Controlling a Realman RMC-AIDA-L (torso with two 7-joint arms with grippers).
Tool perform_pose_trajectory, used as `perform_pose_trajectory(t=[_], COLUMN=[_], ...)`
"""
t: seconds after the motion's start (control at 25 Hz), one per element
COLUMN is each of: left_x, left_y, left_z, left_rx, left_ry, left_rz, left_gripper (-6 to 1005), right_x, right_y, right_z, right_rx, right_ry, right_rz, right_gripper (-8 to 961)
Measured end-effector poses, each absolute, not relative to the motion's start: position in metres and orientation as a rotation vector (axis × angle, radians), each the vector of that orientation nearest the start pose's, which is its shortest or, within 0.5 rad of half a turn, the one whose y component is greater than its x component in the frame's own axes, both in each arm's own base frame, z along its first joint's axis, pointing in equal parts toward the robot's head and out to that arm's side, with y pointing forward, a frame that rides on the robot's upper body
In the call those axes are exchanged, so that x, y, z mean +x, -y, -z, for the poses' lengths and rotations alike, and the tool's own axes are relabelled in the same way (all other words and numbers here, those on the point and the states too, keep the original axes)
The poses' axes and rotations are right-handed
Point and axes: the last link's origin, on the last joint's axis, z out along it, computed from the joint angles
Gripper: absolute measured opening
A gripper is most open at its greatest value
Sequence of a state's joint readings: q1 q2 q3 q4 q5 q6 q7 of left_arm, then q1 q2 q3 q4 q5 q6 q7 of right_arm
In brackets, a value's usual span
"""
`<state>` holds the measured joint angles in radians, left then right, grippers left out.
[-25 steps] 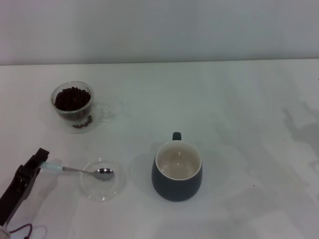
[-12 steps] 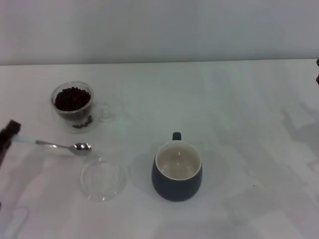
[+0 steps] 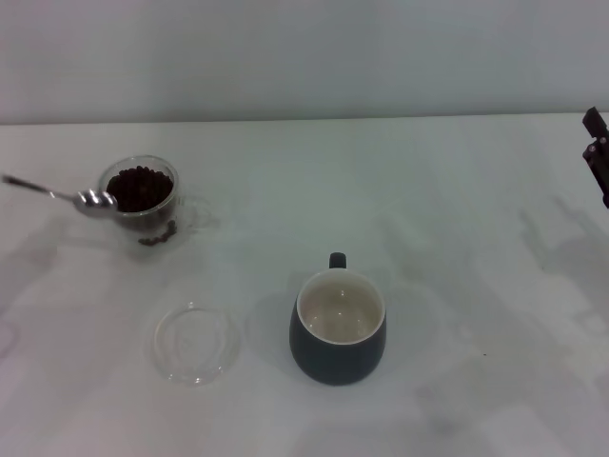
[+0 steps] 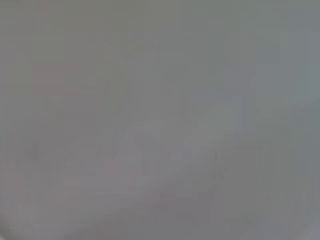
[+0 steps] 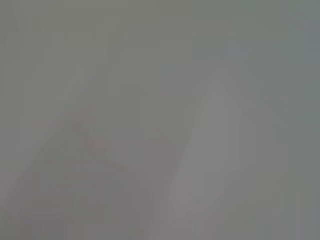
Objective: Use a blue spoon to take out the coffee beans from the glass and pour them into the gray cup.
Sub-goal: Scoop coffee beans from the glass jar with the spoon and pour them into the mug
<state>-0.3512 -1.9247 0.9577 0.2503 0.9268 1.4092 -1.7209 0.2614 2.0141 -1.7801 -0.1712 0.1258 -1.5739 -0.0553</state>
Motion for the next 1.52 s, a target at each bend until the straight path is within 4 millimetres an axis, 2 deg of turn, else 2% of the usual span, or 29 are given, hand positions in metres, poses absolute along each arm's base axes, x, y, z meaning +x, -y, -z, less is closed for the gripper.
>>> perform_pose_trajectory(t=[0.16,0.36,0.76,1.12,1.52], left_x=[-0.336,-0.324,-0.299,-0.281,-0.274], left_y=[-0.343,-0.375,-0.426,-0.454,-0.461], left_z=[-0.094,-0.111,-0.104,-0.098,-0.091], left_rx=[-1.669,-1.696,-1.757,-1.835,-1.858], left_ry=[1.437,1.451,1.531,1.534,1.513], left_rz=[1.477,1.409,1.148,0.86,0.769], left_gripper=[133,134,133,133,134], right_x=[0.326,0.32,0.311,0.305,0.305], right_y=[-0.27,-0.271,-0.273,-0.276,-0.278], right_z=[-0.034,-0.032,-0.028,-0.026,-0.026], right_rx=[-1.616,-1.627,-1.642,-1.65,-1.651], right_ry=[0.039,0.059,0.082,0.09,0.061], right_rz=[-0.696,-0.724,-0.763,-0.783,-0.799], right_gripper=[576,574,574,574,574])
